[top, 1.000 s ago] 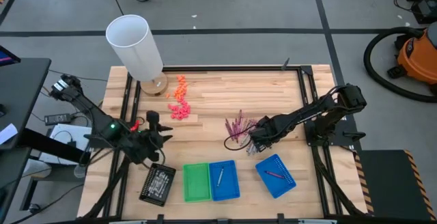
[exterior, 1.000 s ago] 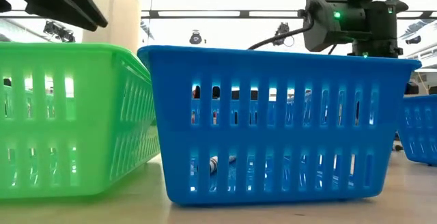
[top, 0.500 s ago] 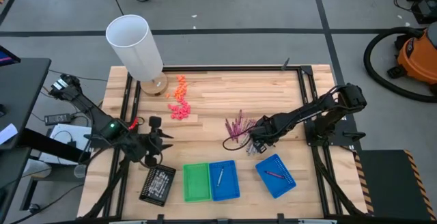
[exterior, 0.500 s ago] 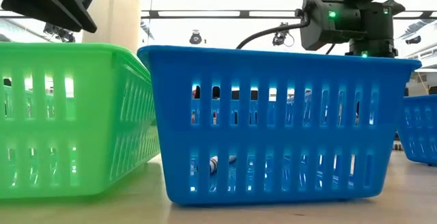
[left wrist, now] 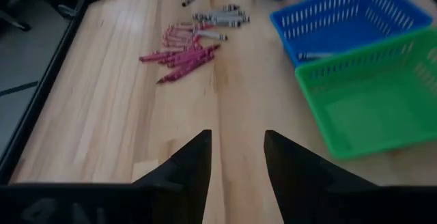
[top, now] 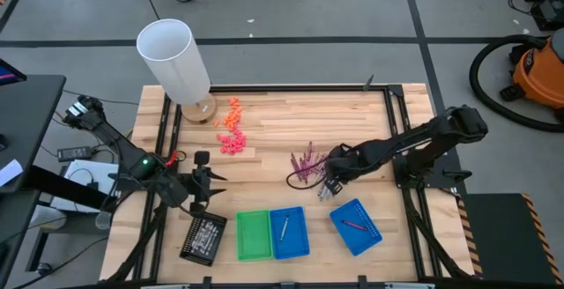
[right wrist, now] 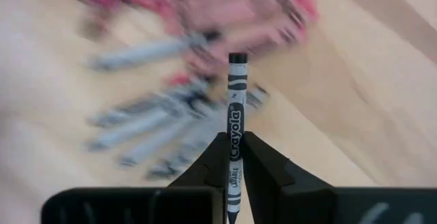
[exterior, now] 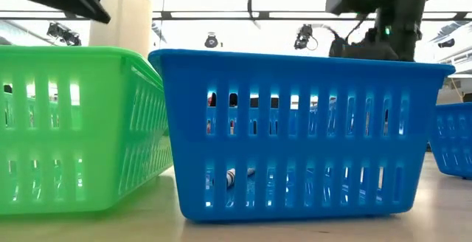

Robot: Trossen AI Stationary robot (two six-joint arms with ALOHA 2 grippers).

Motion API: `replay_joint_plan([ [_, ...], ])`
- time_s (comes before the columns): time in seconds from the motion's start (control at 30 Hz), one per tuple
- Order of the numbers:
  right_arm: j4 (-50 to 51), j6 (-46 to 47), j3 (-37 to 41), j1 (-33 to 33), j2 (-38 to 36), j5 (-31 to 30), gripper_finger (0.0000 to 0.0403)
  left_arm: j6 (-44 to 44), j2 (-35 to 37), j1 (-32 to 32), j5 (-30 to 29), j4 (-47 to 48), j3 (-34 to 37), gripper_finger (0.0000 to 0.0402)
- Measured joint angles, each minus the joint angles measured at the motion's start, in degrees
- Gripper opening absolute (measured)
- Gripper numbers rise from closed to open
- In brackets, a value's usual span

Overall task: Sort crayons
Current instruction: Put the black crayon into the left blue bin

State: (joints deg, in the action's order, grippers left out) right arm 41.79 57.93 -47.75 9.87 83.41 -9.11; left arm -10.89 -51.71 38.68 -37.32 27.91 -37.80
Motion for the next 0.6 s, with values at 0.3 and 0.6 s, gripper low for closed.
replay_joint_plan([
  [0.3, -22.7, -7.1, -0.1, 3.6, -2.3, 1.1, 0.0040, -0.4, 0.0, 0.0, 0.0, -4.0, 0.0, 0.0146],
  [0.6, -45.3, -20.2, -0.1, 7.9, 4.8, 3.1, 0.0040, -3.0, 0.0, 0.0, 0.0, -5.9, 0.0, 0.0146],
])
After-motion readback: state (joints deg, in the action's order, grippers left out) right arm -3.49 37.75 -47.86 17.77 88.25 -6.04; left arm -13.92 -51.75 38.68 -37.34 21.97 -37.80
